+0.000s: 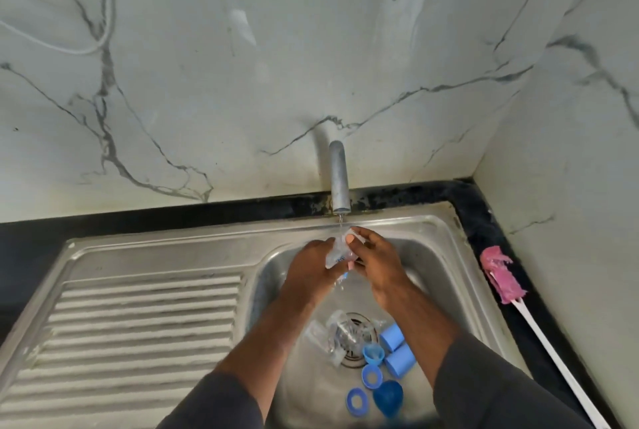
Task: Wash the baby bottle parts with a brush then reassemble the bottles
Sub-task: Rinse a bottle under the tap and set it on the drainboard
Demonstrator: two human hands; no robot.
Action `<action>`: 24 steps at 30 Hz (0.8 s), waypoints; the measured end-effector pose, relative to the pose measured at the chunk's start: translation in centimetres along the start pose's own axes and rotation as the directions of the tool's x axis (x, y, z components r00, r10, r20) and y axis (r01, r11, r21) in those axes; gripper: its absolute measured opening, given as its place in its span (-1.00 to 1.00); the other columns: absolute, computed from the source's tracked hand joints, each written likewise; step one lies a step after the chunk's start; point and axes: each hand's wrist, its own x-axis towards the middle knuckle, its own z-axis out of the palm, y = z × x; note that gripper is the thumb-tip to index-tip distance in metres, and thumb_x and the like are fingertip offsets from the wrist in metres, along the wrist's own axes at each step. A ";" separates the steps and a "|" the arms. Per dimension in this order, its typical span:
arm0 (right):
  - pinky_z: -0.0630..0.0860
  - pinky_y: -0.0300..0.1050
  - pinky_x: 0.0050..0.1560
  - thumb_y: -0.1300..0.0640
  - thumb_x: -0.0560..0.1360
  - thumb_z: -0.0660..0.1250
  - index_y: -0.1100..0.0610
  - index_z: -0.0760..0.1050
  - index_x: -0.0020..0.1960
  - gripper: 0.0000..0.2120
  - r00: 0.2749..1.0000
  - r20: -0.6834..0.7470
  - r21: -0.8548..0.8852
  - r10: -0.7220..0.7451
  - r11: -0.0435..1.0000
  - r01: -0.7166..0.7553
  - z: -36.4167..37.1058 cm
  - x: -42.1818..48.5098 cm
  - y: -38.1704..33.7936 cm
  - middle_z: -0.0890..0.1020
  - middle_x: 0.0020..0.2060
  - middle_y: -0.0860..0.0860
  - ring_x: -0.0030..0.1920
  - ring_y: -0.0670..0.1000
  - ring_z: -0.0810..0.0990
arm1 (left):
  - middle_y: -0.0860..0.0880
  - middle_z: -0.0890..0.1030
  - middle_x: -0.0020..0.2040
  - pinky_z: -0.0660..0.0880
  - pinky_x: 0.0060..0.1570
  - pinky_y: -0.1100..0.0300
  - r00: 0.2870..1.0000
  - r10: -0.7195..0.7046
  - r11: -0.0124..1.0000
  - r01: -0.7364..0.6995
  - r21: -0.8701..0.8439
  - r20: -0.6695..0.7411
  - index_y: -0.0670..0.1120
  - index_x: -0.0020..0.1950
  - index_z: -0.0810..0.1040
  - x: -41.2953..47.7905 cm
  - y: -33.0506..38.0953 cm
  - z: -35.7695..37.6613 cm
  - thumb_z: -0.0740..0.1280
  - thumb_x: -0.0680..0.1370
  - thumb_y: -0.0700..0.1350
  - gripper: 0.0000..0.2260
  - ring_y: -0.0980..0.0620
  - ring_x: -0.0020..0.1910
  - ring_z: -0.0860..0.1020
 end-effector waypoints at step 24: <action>0.67 -0.01 0.02 0.30 0.54 0.41 0.31 0.56 0.18 -0.78 0.999 -0.015 -0.008 0.039 0.999 -0.039 0.9 -2.5 0.9 0.70 0.04 0.24 0.04 0.16 0.72 | -0.06 0.72 0.05 0.61 0.11 -0.07 0.993 -0.113 0.710 0.072 -0.700 -0.013 -0.07 0.30 0.61 -1.0 -2.3 0.7 0.30 0.64 -0.08 -0.74 -0.06 0.03 0.69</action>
